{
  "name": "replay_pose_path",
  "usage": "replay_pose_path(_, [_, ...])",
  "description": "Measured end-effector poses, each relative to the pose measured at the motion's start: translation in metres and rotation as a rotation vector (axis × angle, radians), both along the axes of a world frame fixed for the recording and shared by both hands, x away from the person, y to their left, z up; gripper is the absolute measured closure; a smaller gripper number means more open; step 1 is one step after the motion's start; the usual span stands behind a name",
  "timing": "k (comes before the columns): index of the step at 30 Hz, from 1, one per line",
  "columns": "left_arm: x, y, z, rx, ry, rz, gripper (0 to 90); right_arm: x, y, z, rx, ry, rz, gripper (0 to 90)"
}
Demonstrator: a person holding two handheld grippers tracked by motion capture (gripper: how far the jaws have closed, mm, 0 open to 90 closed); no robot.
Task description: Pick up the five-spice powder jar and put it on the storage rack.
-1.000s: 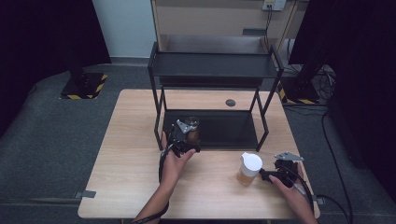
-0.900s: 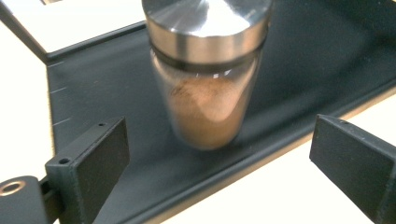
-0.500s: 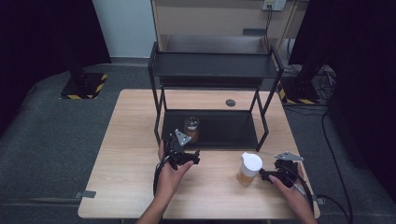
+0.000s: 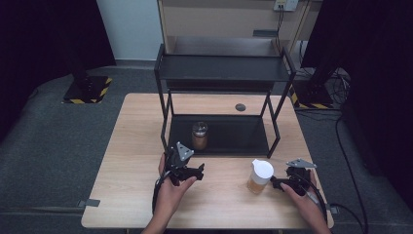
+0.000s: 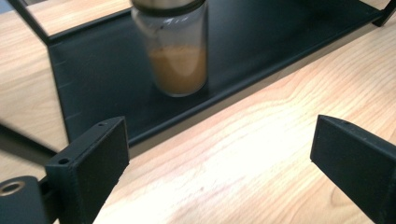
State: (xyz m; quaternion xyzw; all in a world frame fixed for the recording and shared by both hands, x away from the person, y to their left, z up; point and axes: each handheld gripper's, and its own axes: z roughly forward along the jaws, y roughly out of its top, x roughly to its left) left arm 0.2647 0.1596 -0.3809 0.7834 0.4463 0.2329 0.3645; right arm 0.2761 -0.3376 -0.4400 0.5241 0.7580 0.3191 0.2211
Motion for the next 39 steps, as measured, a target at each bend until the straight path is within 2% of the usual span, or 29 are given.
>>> replay_pose_path(11, [-0.018, 0.032, -0.001, -0.033, 0.004, 0.048, 3.0, 0.0, 0.0, 0.0, 0.0, 0.0, 0.0, 1.8])
replay_pose_path(17, [-0.023, 0.058, -0.007, -0.031, 0.022, 0.125, 3.0, 0.0, 0.0, 0.0, 0.0, 0.0, 0.0, 1.8])
replay_pose_path(20, [-0.023, 0.069, -0.01, -0.001, 0.026, 0.169, 3.3, 0.0, 0.0, 0.0, 0.0, 0.0, 0.0, 1.8])
replay_pose_path(26, [-0.017, 0.092, -0.02, -0.025, 0.059, 0.238, 3.1, 0.0, 0.0, 0.0, 0.0, 0.0, 0.0, 1.7])
replay_pose_path(29, [-0.007, 0.098, -0.029, -0.005, 0.096, 0.268, 3.0, 0.0, 0.0, 0.0, 0.0, 0.0, 0.0, 1.8])
replay_pose_path(32, [0.0, 0.108, -0.037, -0.018, 0.128, 0.307, 3.4, 0.0, 0.0, 0.0, 0.0, 0.0, 0.0, 1.8])
replay_pose_path(35, [0.003, 0.111, -0.041, 0.006, 0.136, 0.317, 3.6, 0.0, 0.0, 0.0, 0.0, 0.0, 0.0, 1.7])
replay_pose_path(39, [0.006, 0.113, -0.047, 0.011, 0.15, 0.327, 3.6, 0.0, 0.0, 0.0, 0.0, 0.0, -0.001, 1.7])
